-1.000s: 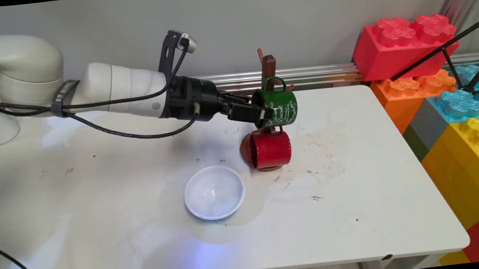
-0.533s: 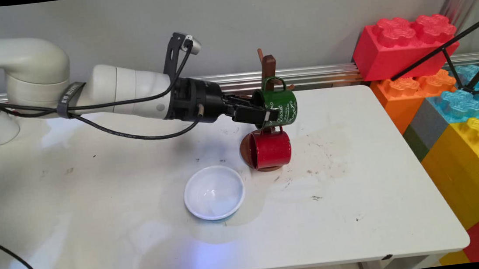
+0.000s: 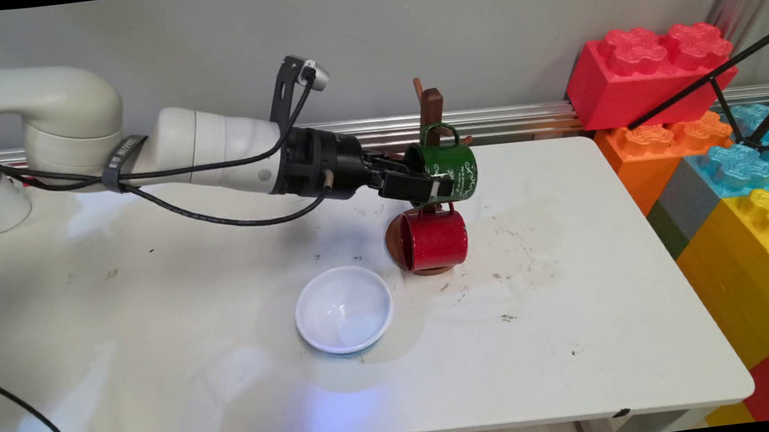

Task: Pick up the green mug from the rack, then place the picked object on the table

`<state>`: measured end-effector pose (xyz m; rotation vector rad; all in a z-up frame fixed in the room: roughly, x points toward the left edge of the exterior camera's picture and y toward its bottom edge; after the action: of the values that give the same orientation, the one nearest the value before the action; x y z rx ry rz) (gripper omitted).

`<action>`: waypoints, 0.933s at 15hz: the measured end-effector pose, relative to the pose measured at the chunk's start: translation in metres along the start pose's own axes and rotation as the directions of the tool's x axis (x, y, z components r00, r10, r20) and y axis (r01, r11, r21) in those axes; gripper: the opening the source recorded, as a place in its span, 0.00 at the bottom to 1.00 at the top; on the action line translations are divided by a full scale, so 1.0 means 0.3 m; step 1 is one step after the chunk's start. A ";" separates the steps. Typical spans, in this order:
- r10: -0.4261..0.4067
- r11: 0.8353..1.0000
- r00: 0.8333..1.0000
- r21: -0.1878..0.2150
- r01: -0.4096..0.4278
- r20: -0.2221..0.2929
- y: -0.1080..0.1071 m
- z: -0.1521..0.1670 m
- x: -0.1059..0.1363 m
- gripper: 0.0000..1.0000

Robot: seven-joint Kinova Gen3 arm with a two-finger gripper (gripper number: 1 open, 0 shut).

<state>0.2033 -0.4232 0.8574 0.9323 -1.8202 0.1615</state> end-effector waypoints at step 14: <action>-0.014 1.000 1.000 -0.017 0.013 -0.011 -0.019 0.019 -0.005 0.00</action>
<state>0.2029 -0.4292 0.8518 0.9297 -1.8019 0.1423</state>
